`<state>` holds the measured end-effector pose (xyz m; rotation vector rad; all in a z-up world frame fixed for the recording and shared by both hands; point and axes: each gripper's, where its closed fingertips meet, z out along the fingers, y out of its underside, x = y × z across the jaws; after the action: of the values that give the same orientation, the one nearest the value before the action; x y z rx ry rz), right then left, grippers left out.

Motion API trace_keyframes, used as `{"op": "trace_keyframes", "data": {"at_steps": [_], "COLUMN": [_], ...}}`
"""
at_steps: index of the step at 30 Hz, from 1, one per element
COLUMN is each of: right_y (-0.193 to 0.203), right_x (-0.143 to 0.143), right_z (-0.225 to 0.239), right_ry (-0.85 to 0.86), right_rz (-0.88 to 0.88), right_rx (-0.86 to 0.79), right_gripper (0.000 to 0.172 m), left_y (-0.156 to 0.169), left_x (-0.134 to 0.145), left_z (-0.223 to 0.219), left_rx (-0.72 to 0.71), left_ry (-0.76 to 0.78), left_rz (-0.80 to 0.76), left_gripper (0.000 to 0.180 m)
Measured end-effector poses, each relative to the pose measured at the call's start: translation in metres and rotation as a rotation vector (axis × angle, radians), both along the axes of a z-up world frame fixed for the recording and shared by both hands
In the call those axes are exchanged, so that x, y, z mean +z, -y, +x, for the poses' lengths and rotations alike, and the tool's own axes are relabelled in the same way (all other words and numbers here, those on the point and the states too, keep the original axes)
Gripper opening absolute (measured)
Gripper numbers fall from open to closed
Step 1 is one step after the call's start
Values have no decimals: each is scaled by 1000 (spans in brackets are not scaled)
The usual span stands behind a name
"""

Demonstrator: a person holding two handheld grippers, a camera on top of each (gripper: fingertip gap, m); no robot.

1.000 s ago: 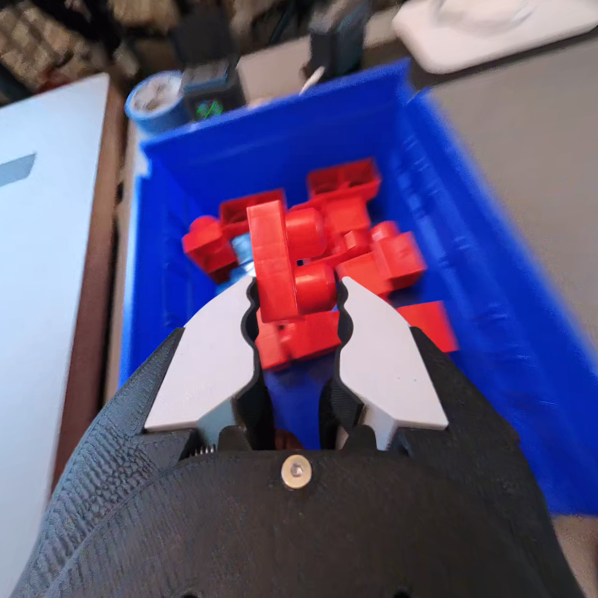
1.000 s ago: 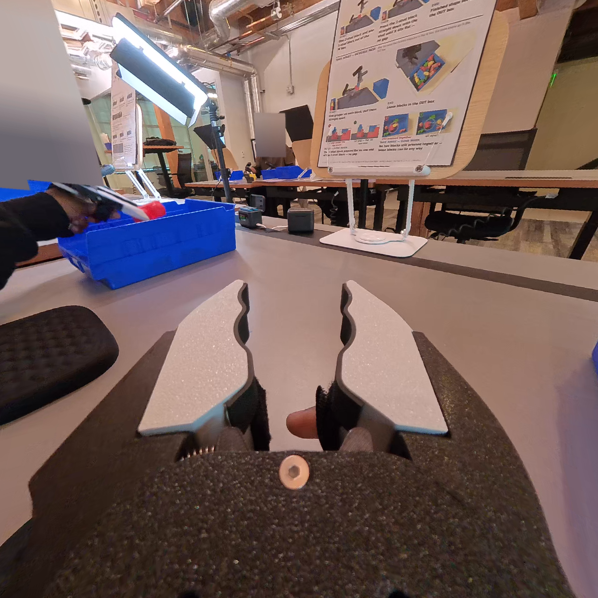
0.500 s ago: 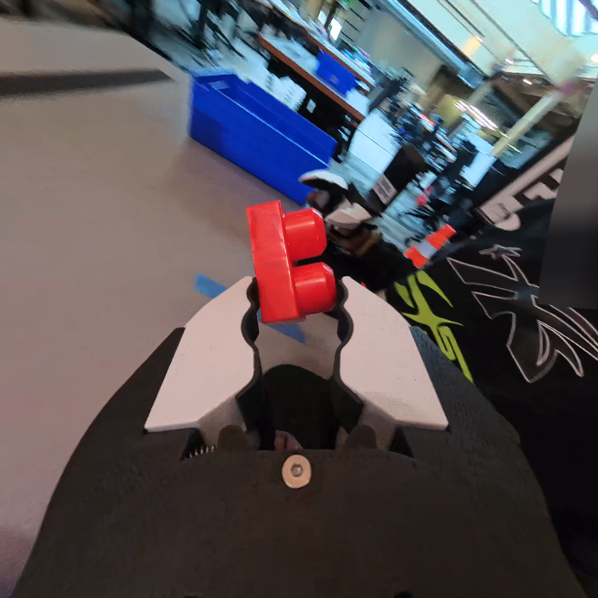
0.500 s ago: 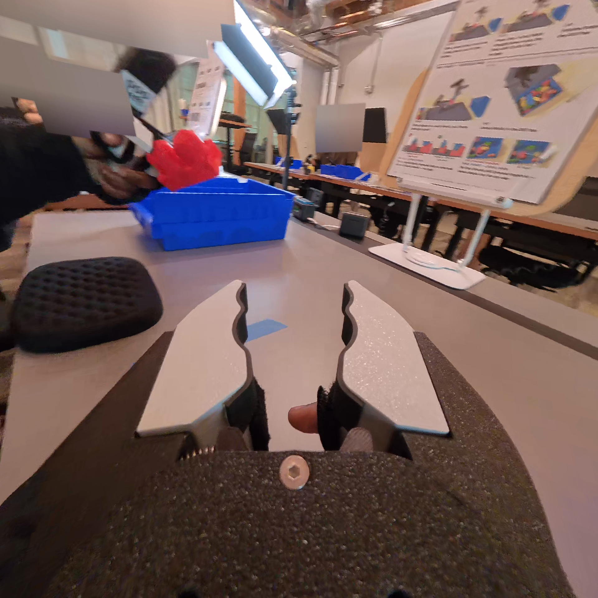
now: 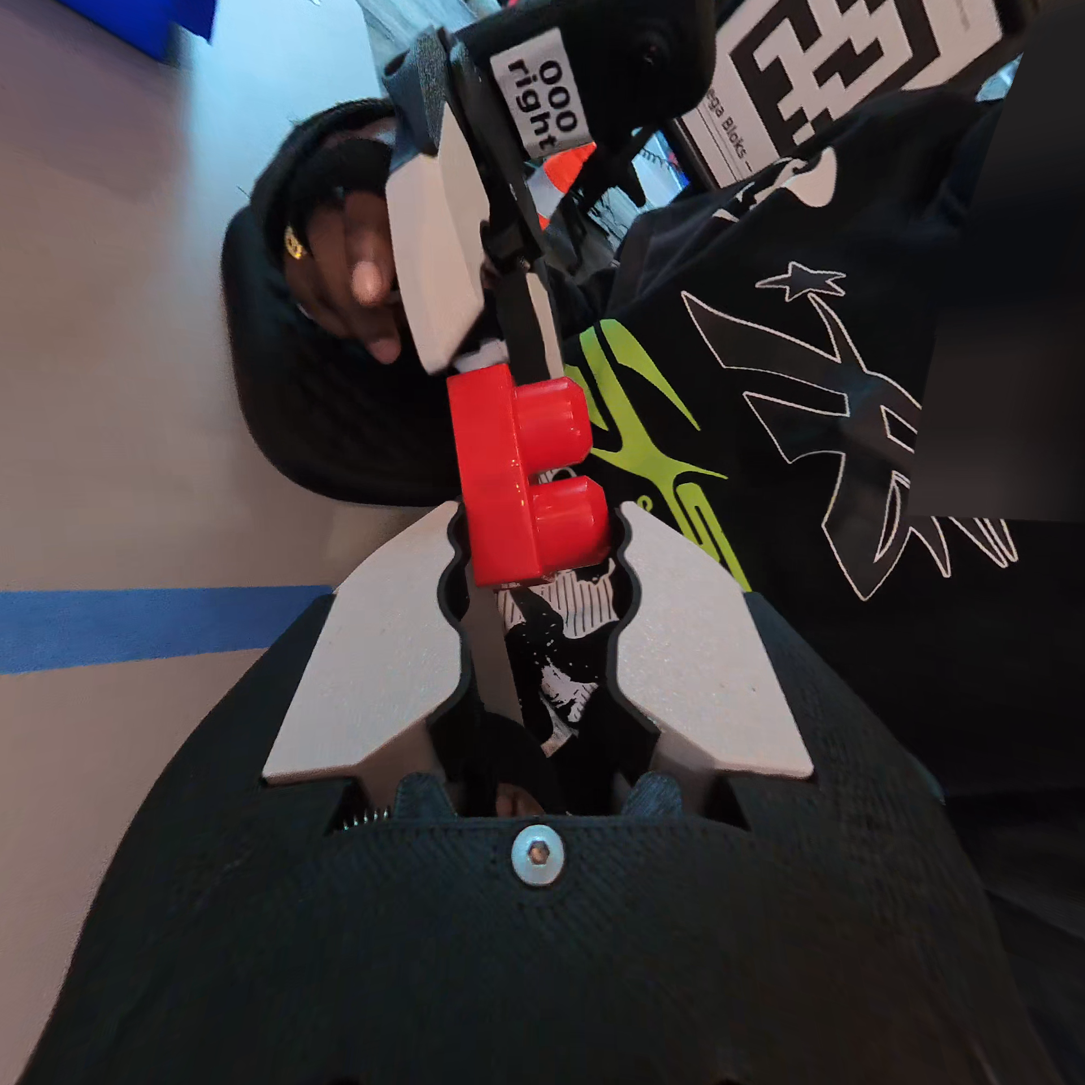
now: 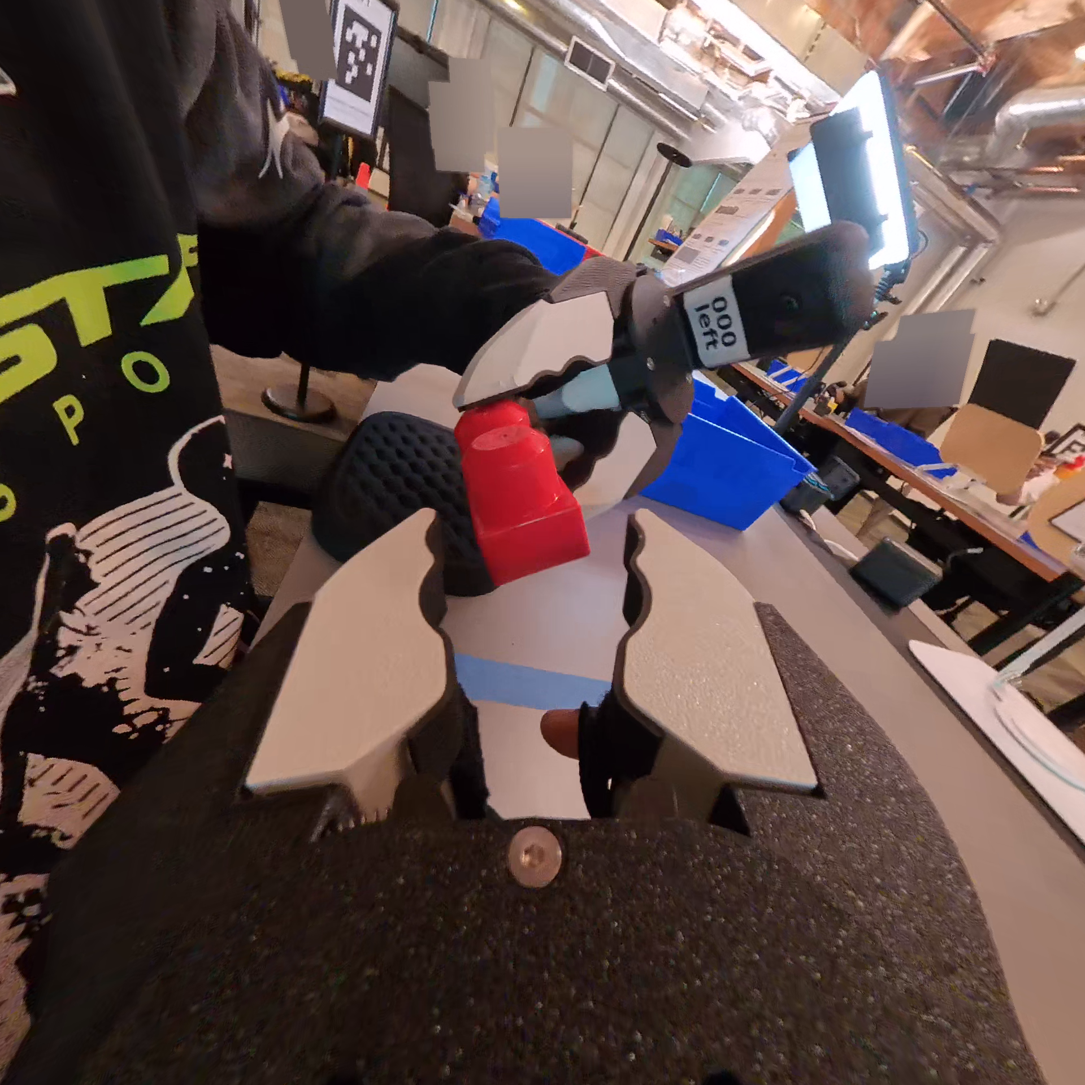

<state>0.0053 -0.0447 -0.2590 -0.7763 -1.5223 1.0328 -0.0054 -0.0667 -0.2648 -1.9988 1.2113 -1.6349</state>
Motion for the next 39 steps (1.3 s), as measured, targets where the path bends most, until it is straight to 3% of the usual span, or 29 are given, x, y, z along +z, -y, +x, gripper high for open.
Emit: {"op": "trace_keyframes", "data": {"at_steps": [2,5,8,10,12,17,19,21,23,27,29,31,39], "right_y": [4,-4,-19,-26,-29,-29,-28,-28,-31,-51,-55,-51,-37], "right_x": [-1,-1,6,5,7,2,3,7,22,72,75,70,73], "right_z": [-2,-2,3,7,9,7,6,6,5,13,16,11,-1], "right_ry": [-4,25,40,70,81,146,143,125,27,-435,-594,-657,-676], "right_rz": [54,-17,-274,-386,-442,-388,-387,-403,-468,-903,-1146,-1241,-1076], "right_rx": [6,-29,-27,-9,10,0,1,4,0,40,120,149,102], "right_gripper": [40,38,38,38,38,38,38,38,38,54,56,57,42], "left_y": [1,-9,-37,-53,-54,-43,-41,-41,-44,-50,-51,-53,-54], "left_x": [1,6,10,18,18,3,-2,3,20,64,74,75,65], "left_z": [4,2,-8,-17,-16,3,5,6,6,-2,-1,3,17], "left_rx": [-13,37,215,362,426,424,404,430,515,704,751,773,767], "left_ry": [6,33,3,-33,-72,-60,-55,-13,122,539,666,719,701], "left_rz": [3,60,409,667,788,690,676,689,645,459,386,339,300], "left_gripper": [46,48,70,72,69,53,38,37,37,37,37,37,37]}}
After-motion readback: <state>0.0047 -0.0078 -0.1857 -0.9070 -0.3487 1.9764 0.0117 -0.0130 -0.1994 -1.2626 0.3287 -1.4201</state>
